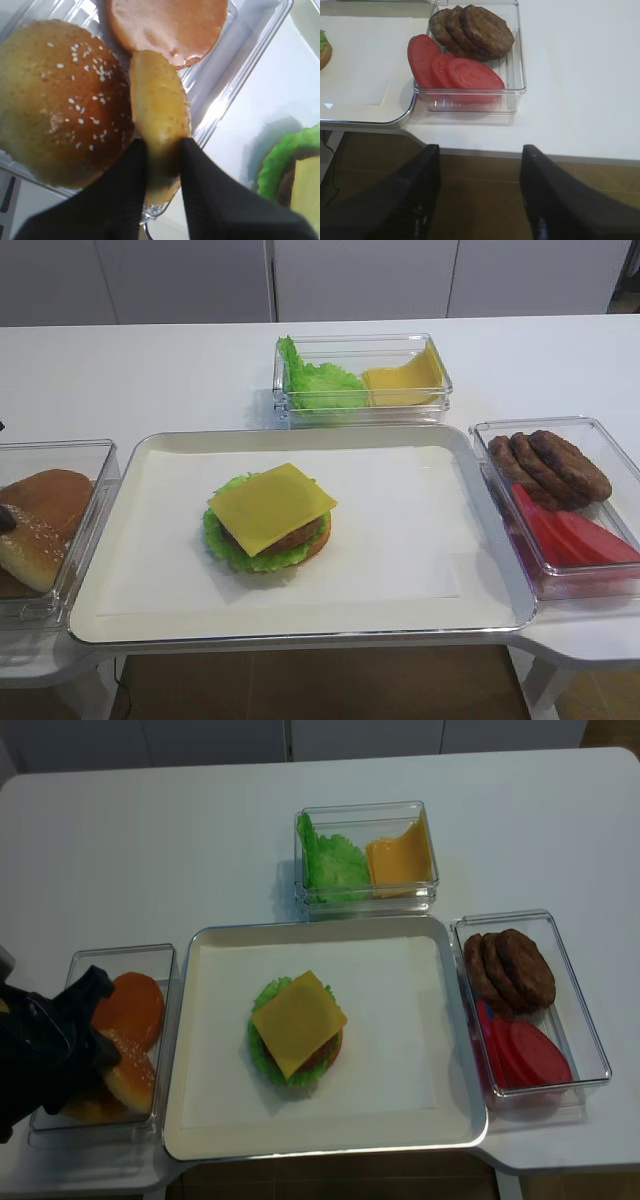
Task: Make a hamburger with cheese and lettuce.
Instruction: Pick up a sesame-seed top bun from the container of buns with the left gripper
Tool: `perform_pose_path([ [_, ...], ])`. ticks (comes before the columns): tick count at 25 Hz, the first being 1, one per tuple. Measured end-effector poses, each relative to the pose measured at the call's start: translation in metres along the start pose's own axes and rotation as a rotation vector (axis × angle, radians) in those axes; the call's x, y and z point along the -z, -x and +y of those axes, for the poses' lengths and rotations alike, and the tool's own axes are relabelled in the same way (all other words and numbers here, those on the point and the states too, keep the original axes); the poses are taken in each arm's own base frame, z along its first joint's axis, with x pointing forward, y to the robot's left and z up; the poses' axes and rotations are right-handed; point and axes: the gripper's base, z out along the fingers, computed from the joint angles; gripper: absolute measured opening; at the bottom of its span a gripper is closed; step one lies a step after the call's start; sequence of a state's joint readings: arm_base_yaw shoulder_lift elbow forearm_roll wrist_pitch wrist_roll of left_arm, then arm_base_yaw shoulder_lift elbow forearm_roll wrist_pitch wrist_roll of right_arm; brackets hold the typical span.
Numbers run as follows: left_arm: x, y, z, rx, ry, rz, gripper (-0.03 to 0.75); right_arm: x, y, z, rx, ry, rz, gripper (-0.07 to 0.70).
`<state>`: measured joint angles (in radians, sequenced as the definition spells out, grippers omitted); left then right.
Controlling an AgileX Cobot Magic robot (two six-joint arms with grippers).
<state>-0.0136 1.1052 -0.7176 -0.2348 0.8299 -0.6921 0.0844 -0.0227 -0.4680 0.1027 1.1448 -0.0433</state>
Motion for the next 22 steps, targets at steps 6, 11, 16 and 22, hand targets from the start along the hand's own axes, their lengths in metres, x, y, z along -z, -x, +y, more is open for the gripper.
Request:
perform_pose_path([
  [6, 0.0000, 0.0005, -0.0004, 0.000, -0.004, -0.005, 0.153, 0.0000, 0.0000, 0.0000, 0.000, 0.000, 0.000, 0.405],
  [11, 0.0000, 0.0008, -0.0007, 0.000, -0.008, -0.009, 0.148, 0.0000, 0.0000, 0.0000, 0.000, 0.000, 0.000, 0.406],
  [16, 0.0000, 0.0010, -0.0008, 0.000, -0.009, -0.011, 0.147, 0.0000, 0.0000, 0.0000, 0.000, 0.000, 0.000, 0.405],
  [22, 0.0072, 0.0057, -0.0080, -0.014, -0.033, -0.034, 0.108, 0.0000, 0.0000, 0.0000, 0.000, 0.000, 0.000, 0.406],
])
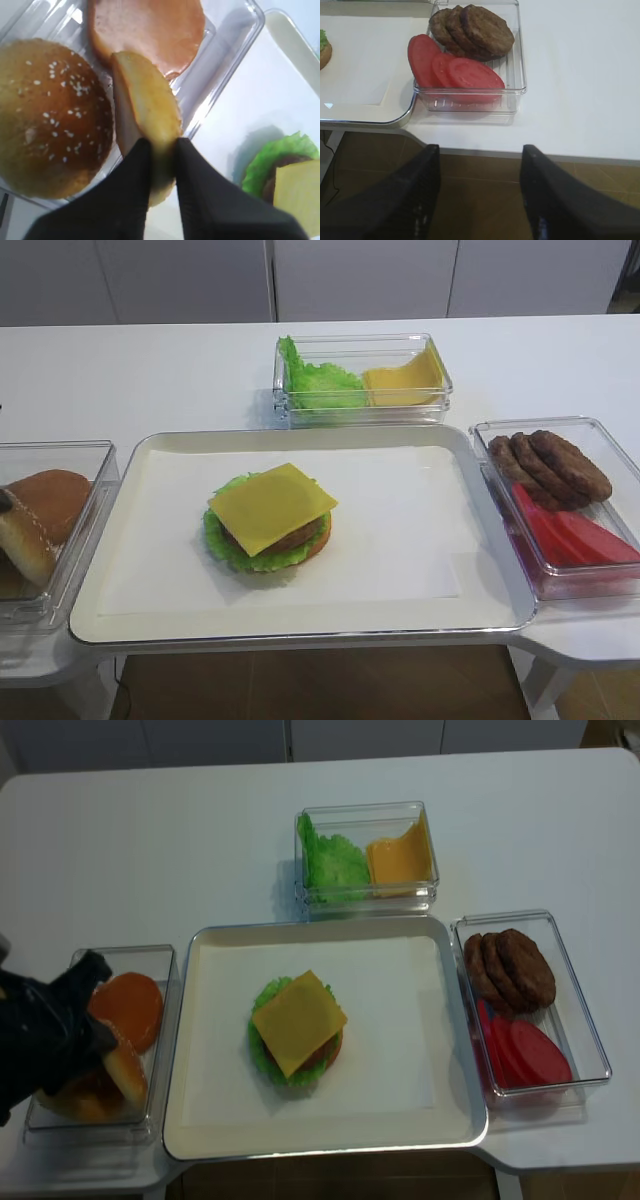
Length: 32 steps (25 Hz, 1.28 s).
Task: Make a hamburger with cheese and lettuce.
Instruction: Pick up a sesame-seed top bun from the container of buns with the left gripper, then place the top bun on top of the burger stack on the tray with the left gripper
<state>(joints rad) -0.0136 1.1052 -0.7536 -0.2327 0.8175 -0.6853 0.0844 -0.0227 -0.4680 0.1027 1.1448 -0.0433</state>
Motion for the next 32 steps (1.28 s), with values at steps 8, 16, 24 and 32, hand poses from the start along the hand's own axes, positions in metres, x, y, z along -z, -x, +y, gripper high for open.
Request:
perform_pose_path([
  [8, 0.005, 0.004, -0.006, -0.018, -0.019, -0.017, 0.099, 0.000, 0.000, 0.000, 0.000, 0.000, 0.000, 0.405],
  [16, 0.005, 0.003, -0.009, -0.018, -0.052, -0.006, 0.090, 0.000, 0.000, 0.000, 0.000, 0.000, 0.000, 0.405],
  [24, 0.005, 0.003, -0.012, -0.038, -0.090, -0.010, 0.087, 0.000, 0.000, 0.000, 0.000, 0.000, 0.000, 0.405],
  [32, 0.025, 0.015, -0.030, -0.093, -0.151, -0.074, 0.084, 0.000, 0.000, 0.000, 0.000, 0.000, 0.000, 0.405],
])
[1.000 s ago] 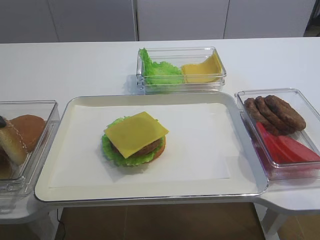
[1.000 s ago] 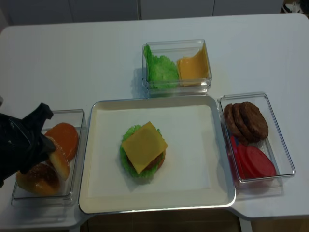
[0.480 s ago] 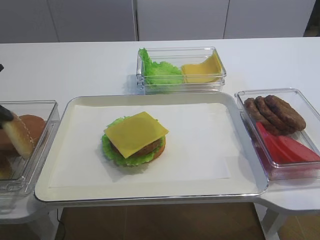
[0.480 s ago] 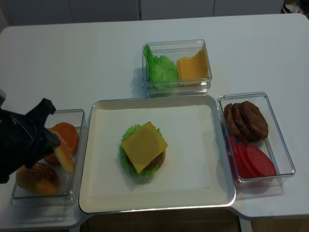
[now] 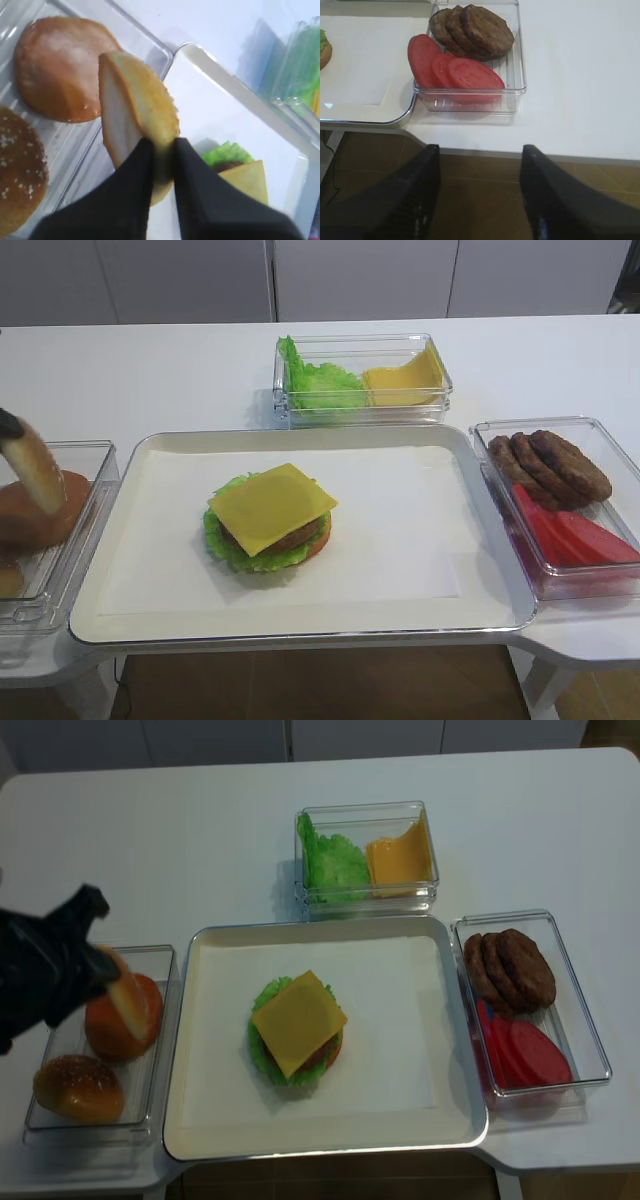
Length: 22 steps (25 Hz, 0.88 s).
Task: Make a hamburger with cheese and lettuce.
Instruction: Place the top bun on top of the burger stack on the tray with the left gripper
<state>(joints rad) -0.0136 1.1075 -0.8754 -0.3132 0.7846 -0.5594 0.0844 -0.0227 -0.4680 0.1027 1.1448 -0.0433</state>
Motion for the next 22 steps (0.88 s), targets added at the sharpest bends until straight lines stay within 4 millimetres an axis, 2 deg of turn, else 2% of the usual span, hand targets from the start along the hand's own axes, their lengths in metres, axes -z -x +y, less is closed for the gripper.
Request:
perform_pose_path([
  [9, 0.015, 0.007, -0.019, -0.020, -0.085, -0.010, 0.078, 0.000, 0.000, 0.000, 0.000, 0.000, 0.000, 0.405],
  [15, 0.018, 0.001, -0.033, -0.064, -0.242, 0.056, 0.078, 0.000, 0.000, 0.000, 0.000, 0.000, 0.000, 0.405],
  [22, 0.019, -0.019, -0.053, -0.154, -0.375, 0.140, 0.075, 0.000, 0.000, 0.000, 0.000, 0.000, 0.000, 0.405],
])
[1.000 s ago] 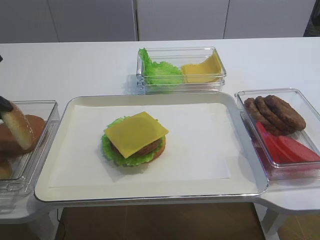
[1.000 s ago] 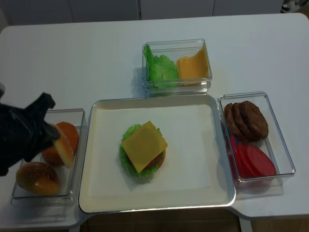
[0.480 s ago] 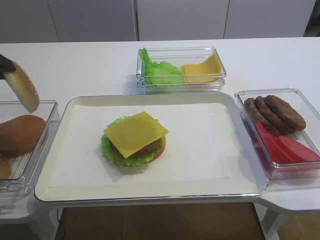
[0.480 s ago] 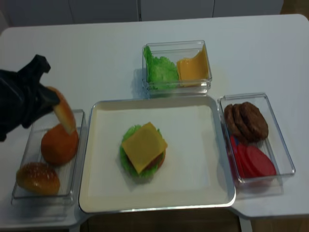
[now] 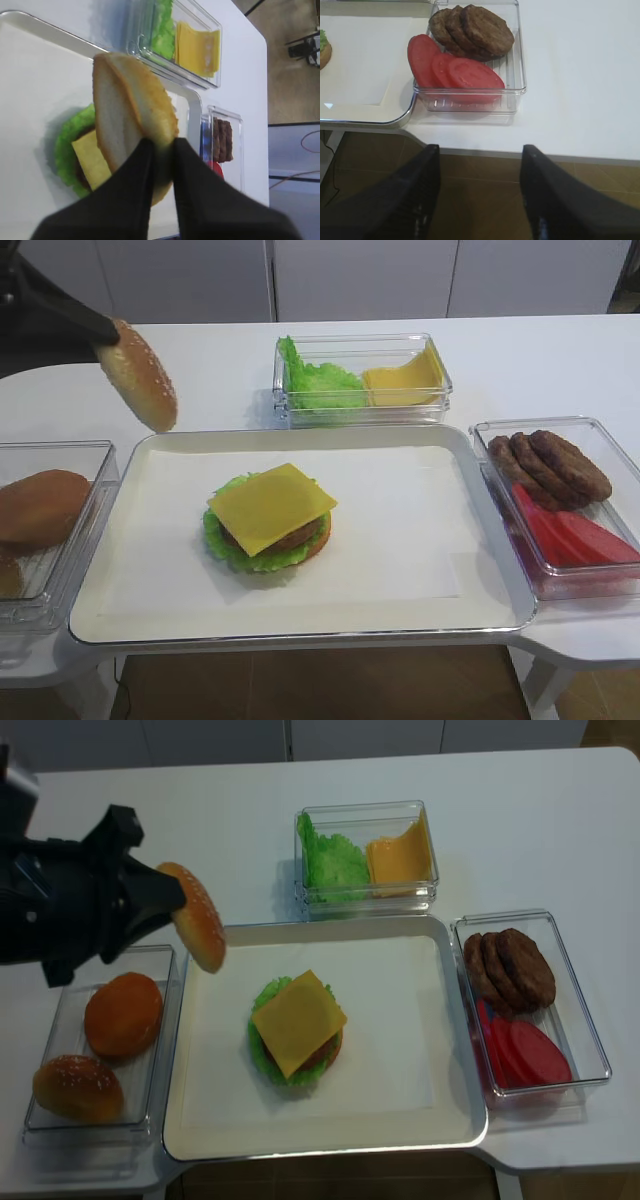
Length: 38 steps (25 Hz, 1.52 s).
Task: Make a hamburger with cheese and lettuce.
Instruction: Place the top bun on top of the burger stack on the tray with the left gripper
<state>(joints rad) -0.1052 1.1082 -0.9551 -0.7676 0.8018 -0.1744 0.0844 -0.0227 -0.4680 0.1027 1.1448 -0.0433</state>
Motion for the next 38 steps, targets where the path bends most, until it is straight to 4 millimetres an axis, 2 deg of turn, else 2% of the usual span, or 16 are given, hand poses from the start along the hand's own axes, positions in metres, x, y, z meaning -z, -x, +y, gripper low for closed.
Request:
perform_pose_path([
  [5, -0.011, -0.010, -0.012, -0.051, -0.044, 0.033, 0.072, 0.000, 0.000, 0.000, 0.000, 0.000, 0.000, 0.406],
  [14, -0.070, -0.021, -0.022, -0.059, -0.182, 0.197, 0.069, 0.000, 0.000, 0.000, 0.000, 0.000, 0.000, 0.406],
  [18, -0.084, -0.020, -0.025, -0.085, -0.267, 0.209, 0.068, 0.000, 0.000, 0.000, 0.000, 0.000, 0.000, 0.405],
  [23, -0.088, -0.022, -0.026, -0.160, -0.318, 0.238, 0.067, 0.000, 0.000, 0.000, 0.000, 0.000, 0.000, 0.405],
  [27, -0.087, -0.023, -0.025, -0.145, -0.359, 0.254, 0.067, 0.000, 0.000, 0.000, 0.000, 0.000, 0.000, 0.406],
  [33, -0.083, -0.017, 0.005, -0.019, -0.415, 0.259, 0.067, 0.000, 0.000, 0.000, 0.000, 0.000, 0.000, 0.406],
  [38, -0.078, -0.017, 0.014, 0.025, -0.493, 0.267, 0.067, 0.000, 0.000, 0.000, 0.000, 0.000, 0.000, 0.406],
])
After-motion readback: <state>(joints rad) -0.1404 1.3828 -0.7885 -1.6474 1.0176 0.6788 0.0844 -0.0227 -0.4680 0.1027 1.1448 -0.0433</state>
